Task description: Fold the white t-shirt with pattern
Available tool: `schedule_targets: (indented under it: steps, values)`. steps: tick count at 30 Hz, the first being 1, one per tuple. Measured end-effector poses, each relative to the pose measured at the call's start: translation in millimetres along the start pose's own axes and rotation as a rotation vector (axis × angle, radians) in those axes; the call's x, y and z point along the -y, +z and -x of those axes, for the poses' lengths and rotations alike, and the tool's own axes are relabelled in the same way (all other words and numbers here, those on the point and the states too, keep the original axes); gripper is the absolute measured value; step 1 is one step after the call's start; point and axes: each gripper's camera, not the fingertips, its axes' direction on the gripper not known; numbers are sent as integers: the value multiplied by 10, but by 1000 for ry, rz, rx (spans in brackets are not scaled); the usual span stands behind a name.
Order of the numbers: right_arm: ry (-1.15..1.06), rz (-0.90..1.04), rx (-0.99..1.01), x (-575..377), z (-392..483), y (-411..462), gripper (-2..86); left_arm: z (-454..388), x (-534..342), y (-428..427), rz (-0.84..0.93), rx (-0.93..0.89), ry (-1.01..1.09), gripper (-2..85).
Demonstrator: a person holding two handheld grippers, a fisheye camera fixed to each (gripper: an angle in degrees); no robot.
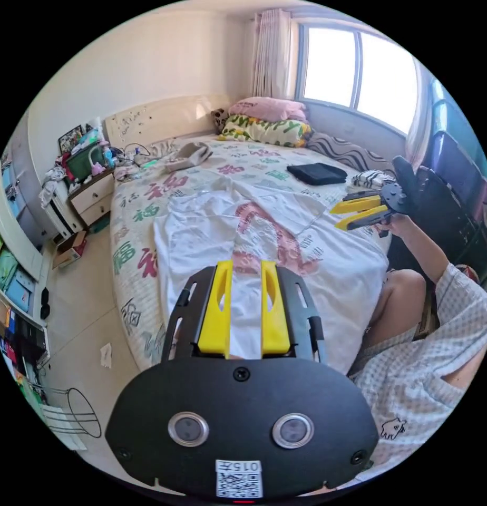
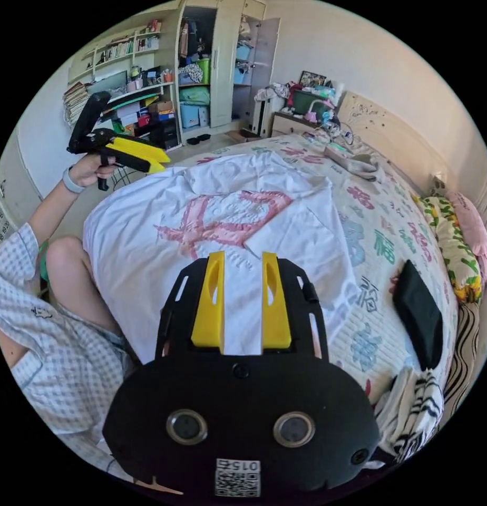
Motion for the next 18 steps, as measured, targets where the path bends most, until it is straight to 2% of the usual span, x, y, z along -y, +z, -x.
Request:
schedule_targets:
  steps: [3,5,7,10,12,16,18]
  values:
    - [28,142,12,236,-220,639,129,35,503,921,97,9,-38,86]
    - [37,92,58,222,-381,648,113,76,669,1372,153,28,-60,85]
    - [69,60,115,123,-714,574,26,220,743,1630,160,-4,-60,59]
    - [169,-15,95,-88,-1296,297,4,655,672,1430,97,-210,-97,18]
    - [263,-77,58,-252,-1717,74,0,1001,553,1147,23,-273,-150,8]
    - [517,-174,-100,-645,-2624,-257,1,2072,94,390,-136,-79,-349,0]
    - [611,-180,-98,-773,-2930,-209,2,2500,-158,234,-152,37,-451,-1]
